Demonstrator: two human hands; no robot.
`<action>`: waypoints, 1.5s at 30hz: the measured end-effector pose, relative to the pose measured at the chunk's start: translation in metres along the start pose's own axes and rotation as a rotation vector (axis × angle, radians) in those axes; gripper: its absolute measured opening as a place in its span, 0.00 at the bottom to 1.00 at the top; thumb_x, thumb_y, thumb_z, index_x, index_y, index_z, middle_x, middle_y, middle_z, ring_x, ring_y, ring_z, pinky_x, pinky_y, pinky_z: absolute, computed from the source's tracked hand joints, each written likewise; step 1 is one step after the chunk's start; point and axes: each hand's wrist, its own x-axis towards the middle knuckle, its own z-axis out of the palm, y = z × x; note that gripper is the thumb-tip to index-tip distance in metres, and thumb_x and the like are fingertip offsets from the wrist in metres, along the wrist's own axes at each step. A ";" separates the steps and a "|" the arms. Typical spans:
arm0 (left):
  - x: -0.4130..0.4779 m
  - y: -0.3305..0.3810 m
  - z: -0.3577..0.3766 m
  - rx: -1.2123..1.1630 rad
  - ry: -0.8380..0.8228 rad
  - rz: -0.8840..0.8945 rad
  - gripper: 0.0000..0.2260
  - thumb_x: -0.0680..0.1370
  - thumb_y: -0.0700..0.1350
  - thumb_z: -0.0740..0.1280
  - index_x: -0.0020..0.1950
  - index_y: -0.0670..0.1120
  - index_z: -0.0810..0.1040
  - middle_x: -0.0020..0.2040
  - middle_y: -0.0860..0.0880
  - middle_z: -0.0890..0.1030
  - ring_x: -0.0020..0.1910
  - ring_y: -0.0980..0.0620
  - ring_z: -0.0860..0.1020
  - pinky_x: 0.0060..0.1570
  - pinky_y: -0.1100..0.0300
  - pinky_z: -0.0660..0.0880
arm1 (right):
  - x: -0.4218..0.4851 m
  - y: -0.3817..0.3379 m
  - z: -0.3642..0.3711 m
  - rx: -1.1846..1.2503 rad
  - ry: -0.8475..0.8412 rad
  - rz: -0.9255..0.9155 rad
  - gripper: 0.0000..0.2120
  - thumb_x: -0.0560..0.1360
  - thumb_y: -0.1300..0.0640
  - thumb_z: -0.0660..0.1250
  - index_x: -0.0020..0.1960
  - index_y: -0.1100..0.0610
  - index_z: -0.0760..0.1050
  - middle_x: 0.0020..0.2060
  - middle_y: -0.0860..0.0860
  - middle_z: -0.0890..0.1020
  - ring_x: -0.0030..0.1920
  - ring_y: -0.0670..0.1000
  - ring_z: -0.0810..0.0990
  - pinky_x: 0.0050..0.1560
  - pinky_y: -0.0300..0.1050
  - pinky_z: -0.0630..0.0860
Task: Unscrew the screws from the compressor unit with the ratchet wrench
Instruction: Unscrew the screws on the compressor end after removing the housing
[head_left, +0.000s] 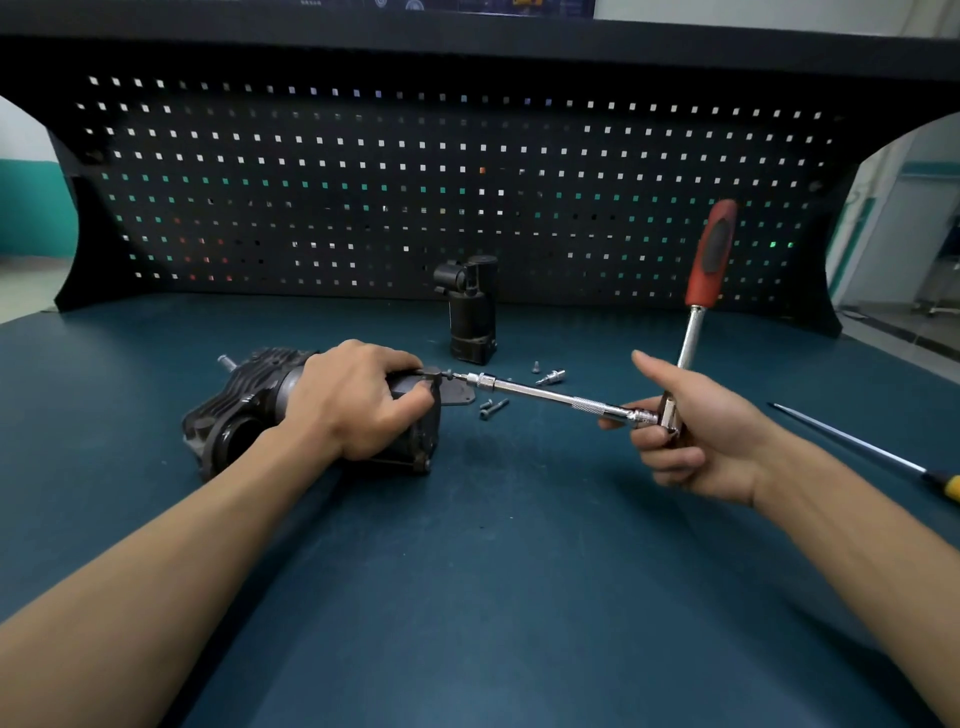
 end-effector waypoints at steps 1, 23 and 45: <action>0.000 0.000 0.000 0.001 0.000 0.000 0.26 0.67 0.65 0.51 0.51 0.57 0.83 0.45 0.53 0.85 0.49 0.45 0.79 0.38 0.55 0.65 | 0.000 0.000 0.000 0.018 -0.012 0.007 0.34 0.75 0.31 0.60 0.44 0.63 0.83 0.24 0.48 0.65 0.18 0.45 0.57 0.19 0.39 0.57; 0.000 0.001 0.000 -0.025 -0.012 -0.017 0.27 0.66 0.66 0.52 0.53 0.56 0.83 0.49 0.55 0.85 0.52 0.46 0.79 0.41 0.55 0.65 | 0.003 0.002 -0.009 -0.112 0.036 -0.178 0.09 0.73 0.50 0.71 0.44 0.54 0.75 0.26 0.52 0.73 0.20 0.46 0.63 0.21 0.37 0.61; 0.000 0.001 0.000 0.008 0.004 -0.006 0.27 0.67 0.65 0.51 0.51 0.56 0.83 0.46 0.52 0.85 0.49 0.44 0.80 0.39 0.54 0.66 | 0.008 0.008 -0.012 -0.688 0.215 -0.617 0.17 0.75 0.39 0.70 0.41 0.53 0.81 0.30 0.51 0.79 0.28 0.47 0.72 0.30 0.42 0.69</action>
